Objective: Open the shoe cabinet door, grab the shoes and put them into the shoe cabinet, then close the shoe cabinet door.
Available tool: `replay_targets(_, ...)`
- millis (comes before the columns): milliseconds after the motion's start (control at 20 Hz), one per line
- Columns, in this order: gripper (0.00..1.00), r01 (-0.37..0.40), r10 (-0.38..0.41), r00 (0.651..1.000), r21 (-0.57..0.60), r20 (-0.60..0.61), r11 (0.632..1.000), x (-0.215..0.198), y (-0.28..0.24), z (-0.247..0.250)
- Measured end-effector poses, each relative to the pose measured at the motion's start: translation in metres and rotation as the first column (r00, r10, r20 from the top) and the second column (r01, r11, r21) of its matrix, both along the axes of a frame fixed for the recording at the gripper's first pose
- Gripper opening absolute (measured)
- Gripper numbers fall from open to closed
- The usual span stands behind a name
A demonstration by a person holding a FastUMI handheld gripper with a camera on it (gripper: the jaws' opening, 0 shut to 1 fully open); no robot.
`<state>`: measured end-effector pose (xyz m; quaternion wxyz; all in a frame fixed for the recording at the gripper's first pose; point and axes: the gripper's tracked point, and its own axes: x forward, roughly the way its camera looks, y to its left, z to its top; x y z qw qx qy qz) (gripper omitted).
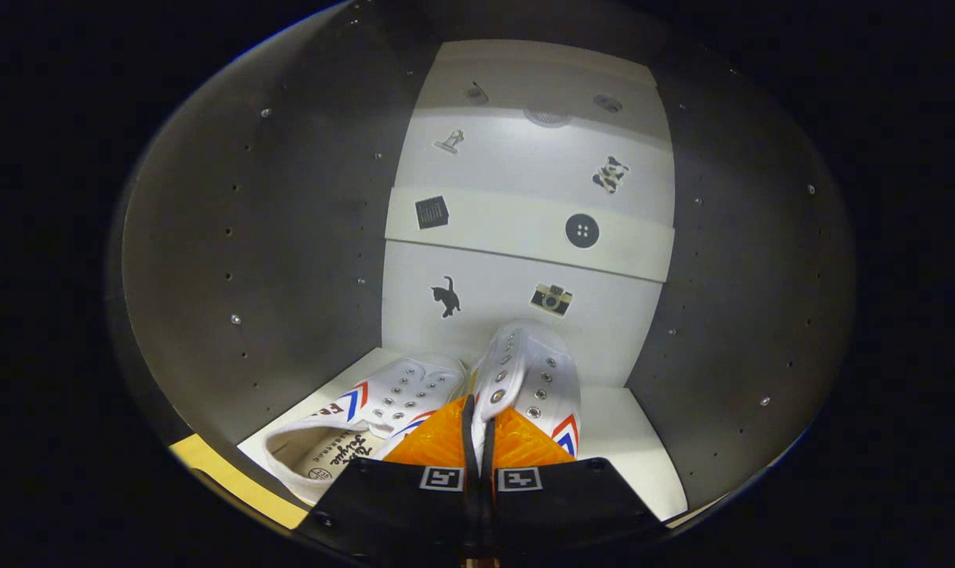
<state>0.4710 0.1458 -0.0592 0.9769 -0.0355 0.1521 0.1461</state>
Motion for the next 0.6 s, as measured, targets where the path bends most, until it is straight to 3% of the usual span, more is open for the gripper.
replay_targets(100, 0.02, 0.010, -0.011, 1.000, -0.014, -0.008, 1.000, 0.003, 0.003, -0.004)
replay_targets(300, 0.17, 0.045, -0.045, 0.999, -0.057, 0.000, 0.997, -0.001, 0.000, 0.000)
replay_targets(450, 0.56, 0.103, -0.100, 0.994, -0.101, 0.036, 0.990, -0.013, -0.020, 0.012)
replay_targets(600, 0.97, 0.101, -0.101, 0.995, -0.035, 0.002, 0.994, -0.040, -0.025, 0.017)
